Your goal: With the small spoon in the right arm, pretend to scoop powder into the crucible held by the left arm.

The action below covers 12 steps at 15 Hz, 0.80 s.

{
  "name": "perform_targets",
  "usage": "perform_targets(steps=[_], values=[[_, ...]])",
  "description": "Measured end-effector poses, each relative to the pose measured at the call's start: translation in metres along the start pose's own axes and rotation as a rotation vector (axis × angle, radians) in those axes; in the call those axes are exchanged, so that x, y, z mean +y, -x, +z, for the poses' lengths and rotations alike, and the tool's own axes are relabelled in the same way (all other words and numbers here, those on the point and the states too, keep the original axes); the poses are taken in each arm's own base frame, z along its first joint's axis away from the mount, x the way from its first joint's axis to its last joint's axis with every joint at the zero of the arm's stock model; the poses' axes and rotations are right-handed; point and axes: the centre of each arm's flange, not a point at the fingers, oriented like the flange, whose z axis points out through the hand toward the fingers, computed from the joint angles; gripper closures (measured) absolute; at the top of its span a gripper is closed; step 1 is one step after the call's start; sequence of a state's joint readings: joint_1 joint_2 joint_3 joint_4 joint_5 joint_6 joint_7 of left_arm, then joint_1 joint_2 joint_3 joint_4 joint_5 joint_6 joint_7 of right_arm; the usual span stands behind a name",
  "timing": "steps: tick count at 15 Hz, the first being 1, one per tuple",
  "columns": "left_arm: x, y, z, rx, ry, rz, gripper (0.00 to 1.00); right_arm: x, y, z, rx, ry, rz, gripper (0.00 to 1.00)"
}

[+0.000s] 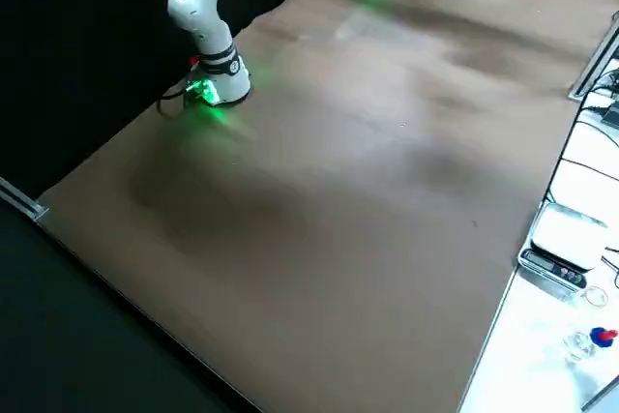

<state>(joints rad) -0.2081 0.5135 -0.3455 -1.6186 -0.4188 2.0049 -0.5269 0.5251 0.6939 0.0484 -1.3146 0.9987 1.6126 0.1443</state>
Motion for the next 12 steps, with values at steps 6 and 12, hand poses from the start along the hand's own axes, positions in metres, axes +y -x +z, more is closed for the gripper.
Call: perform_targets(steps=[6,12], values=[[-0.0019,-0.0022,-0.0025,0.003,0.003,-0.004,0.94,-0.0011,-0.0009,0.0016,-0.011,-0.048,0.035,0.76],[-0.0042,-0.0045,-0.005,0.006,0.006,-0.009,0.94,-0.0053,-0.0032,-0.0023,-0.026,-0.145,0.115,0.76]])
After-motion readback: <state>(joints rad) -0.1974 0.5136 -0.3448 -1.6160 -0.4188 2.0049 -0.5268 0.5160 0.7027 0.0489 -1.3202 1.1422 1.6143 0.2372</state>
